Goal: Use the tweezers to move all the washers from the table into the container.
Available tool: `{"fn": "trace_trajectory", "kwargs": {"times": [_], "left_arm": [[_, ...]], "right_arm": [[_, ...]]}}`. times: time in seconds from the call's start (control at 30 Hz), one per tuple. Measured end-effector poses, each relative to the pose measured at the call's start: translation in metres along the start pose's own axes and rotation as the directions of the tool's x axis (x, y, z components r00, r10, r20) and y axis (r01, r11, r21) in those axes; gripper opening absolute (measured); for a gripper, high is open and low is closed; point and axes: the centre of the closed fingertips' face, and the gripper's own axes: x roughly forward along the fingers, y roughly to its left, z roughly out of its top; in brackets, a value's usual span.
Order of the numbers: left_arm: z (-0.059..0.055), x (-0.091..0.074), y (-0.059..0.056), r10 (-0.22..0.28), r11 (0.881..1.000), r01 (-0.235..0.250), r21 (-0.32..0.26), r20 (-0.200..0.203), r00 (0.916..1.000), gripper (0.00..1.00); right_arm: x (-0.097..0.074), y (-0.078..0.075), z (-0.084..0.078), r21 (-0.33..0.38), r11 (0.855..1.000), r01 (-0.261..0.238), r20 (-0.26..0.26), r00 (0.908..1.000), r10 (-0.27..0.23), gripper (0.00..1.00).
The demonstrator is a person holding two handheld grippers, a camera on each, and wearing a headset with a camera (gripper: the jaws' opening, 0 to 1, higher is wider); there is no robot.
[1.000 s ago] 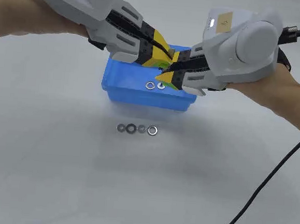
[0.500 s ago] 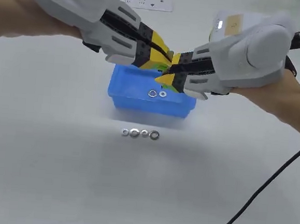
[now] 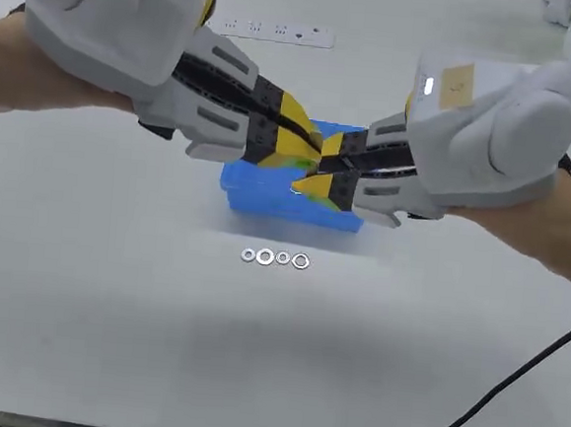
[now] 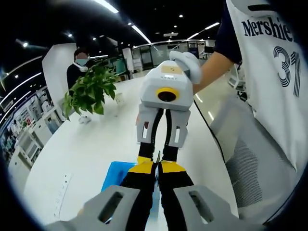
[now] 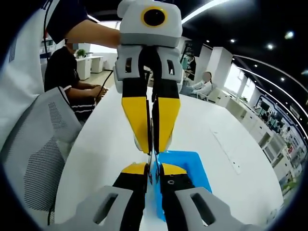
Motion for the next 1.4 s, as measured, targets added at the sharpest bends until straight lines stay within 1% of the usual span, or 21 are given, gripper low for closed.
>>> {"fn": "trace_trajectory", "kwargs": {"times": [0.03,0.1,0.23,0.33,0.4,0.43,0.47,0.53,0.57,0.63,0.8,0.9,1.0,1.1,1.27,1.4], "left_arm": [[-0.002,-0.001,0.0,0.001,1.0,-0.001,-0.005,-0.001,1.0,0.06],[-0.003,-0.001,-0.007,0.004,0.999,-0.004,-0.035,-0.006,1.0,0.06],[-0.006,0.0,-0.016,0.01,0.999,-0.01,-0.032,-0.015,0.9998,0.06],[-0.008,0.0,-0.019,0.018,0.999,-0.019,-0.043,-0.012,0.9998,0.06],[-0.01,0.001,-0.022,0.024,0.999,-0.025,-0.048,-0.01,0.9997,0.06],[-0.009,0.004,-0.026,0.024,0.998,-0.024,-0.053,-0.009,0.9997,0.06],[-0.01,0.005,-0.028,0.022,0.998,-0.022,-0.058,-0.01,0.9997,0.06],[-0.014,0.008,-0.03,0.019,0.998,-0.02,-0.054,-0.01,0.9998,0.06],[-0.015,0.01,-0.034,0.019,0.998,-0.019,-0.053,-0.012,0.9998,0.06],[-0.016,0.013,-0.037,0.014,0.999,-0.014,-0.052,-0.012,0.9998,0.06],[-0.023,0.017,-0.036,0.008,0.998,-0.009,-0.057,-0.009,0.9999,0.06],[-0.027,0.018,-0.032,0.014,0.997,-0.014,-0.076,-0.005,0.9999,0.06],[-0.032,0.021,-0.027,0.013,0.997,-0.014,-0.07,-0.006,0.9999,0.06],[-0.036,0.025,-0.025,0.008,0.997,-0.008,-0.073,-0.007,0.9999,0.06],[-0.044,0.03,-0.028,-0.017,0.996,0.015,-0.088,-0.021,0.9996,0.06],[-0.049,0.032,-0.028,-0.022,0.995,0.02,-0.096,-0.024,0.9995,0.06]], "right_arm": [[0.0,0.003,0.0,0.003,1.0,-0.002,-0.001,1.0,0.002,0.11],[0.0,0.011,0.001,0.01,1.0,-0.009,0.0,1.0,0.009,0.11],[0.0,0.023,0.001,0.019,1.0,-0.018,0.002,0.9998,0.018,0.11],[0.001,0.028,0.0,0.027,0.999,-0.02,0.0,0.9998,0.02,0.11],[0.002,0.03,-0.002,0.037,0.999,-0.02,-0.002,0.9998,0.02,0.11],[0.002,0.032,-0.004,0.04,0.999,-0.019,-0.005,0.9998,0.02,0.11],[0.003,0.034,-0.006,0.046,0.999,-0.024,-0.007,0.9997,0.024,0.11],[0.005,0.037,-0.01,0.049,0.998,-0.028,-0.014,0.9995,0.028,0.11],[0.006,0.038,-0.013,0.052,0.998,-0.033,-0.02,0.9992,0.034,0.11],[0.007,0.04,-0.017,0.059,0.998,-0.038,-0.024,0.9989,0.039,0.11],[0.011,0.039,-0.025,0.081,0.996,-0.044,-0.03,0.9985,0.047,0.11],[0.014,0.036,-0.029,0.086,0.996,-0.038,-0.035,0.9985,0.041,0.11],[0.017,0.032,-0.035,0.09,0.995,-0.034,-0.045,0.9982,0.039,0.11],[0.02,0.03,-0.04,0.105,0.994,-0.036,-0.05,0.9979,0.041,0.11],[0.025,0.034,-0.047,0.117,0.992,-0.05,-0.057,0.9968,0.057,0.11],[0.029,0.036,-0.052,0.127,0.99,-0.056,-0.062,0.996,0.064,0.11]]}}
